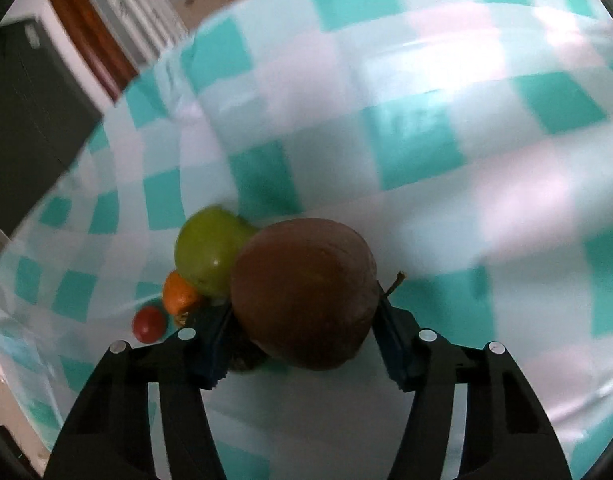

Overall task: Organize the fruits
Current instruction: 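Grasp the dark red mango with the right tool while the left tool grasps a passion fruit, then carry the mango and passion fruit into the white box and open both tools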

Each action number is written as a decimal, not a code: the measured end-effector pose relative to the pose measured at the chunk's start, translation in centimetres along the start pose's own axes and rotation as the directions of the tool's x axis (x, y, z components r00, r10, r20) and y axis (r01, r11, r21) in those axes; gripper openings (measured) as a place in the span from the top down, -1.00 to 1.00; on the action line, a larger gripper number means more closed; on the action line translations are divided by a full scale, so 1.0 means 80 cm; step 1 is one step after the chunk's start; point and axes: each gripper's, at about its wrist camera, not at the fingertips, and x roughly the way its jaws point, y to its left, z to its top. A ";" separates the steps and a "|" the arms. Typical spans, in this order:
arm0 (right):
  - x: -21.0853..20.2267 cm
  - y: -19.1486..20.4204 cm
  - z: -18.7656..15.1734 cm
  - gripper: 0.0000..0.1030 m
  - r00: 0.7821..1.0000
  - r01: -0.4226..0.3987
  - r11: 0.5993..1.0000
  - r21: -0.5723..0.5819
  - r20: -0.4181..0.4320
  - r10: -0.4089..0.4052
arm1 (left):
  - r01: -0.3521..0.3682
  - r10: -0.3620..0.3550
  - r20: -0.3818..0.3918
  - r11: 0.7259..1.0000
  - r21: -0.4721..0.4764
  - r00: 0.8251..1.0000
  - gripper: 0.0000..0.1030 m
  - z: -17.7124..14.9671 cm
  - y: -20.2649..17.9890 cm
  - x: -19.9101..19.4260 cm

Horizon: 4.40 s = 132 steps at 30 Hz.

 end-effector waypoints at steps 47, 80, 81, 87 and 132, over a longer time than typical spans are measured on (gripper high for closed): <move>-0.118 -0.090 -0.073 -0.15 0.991 -0.005 0.996 0.089 0.132 -0.006 | -0.045 0.071 -0.138 0.982 0.184 0.988 0.31 -0.042 -0.092 0.034; -0.224 0.008 -0.231 -0.15 0.997 -0.048 0.998 -0.029 0.061 0.050 | -0.194 0.225 -0.048 0.915 0.354 0.973 0.30 -0.154 -0.031 -0.164; -0.226 0.023 -0.241 -0.15 0.997 -0.053 0.997 -0.057 0.052 0.056 | -0.203 0.233 -0.041 0.911 0.358 0.972 0.30 -0.160 -0.023 -0.173; -0.226 0.090 -0.286 -0.15 0.995 -0.097 0.975 -0.202 -0.022 0.095 | -0.258 0.275 0.000 0.901 0.349 0.961 0.30 -0.187 0.018 -0.214; -0.118 0.378 -0.699 -0.15 0.746 -0.599 0.160 -0.785 -0.619 -0.243 | -0.560 0.530 -0.357 0.828 0.022 0.769 0.29 -0.361 0.361 -0.332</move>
